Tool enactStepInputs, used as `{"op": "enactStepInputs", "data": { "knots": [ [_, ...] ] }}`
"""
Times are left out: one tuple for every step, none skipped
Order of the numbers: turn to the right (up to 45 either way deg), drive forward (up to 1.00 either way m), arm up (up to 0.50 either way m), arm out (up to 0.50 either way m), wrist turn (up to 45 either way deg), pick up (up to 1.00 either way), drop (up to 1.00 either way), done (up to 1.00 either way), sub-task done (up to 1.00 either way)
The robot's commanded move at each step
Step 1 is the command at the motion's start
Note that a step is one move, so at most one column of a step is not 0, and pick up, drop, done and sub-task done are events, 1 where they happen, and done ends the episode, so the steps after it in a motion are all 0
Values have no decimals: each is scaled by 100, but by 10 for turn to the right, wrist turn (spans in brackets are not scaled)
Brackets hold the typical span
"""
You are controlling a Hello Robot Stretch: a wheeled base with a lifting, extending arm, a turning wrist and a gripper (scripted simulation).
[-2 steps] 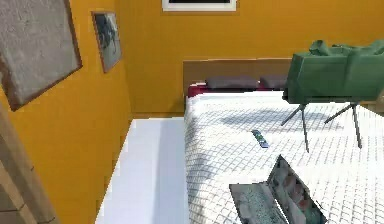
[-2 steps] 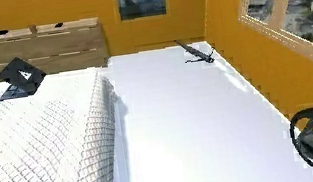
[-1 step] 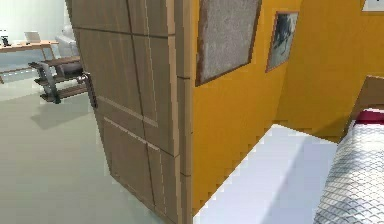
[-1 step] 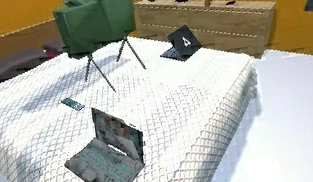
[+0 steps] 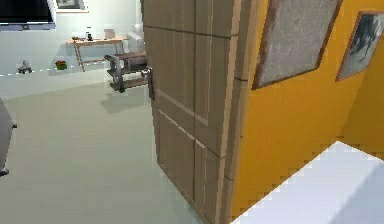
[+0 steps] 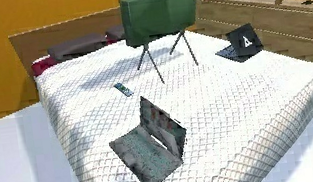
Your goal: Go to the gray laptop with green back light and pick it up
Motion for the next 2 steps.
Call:
{"op": "enactStepInputs", "data": {
  "knots": [
    [0,0,50,0,0,0,0,0,0],
    [0,0,20,0,0,0,0,0,0]
  ]
}}
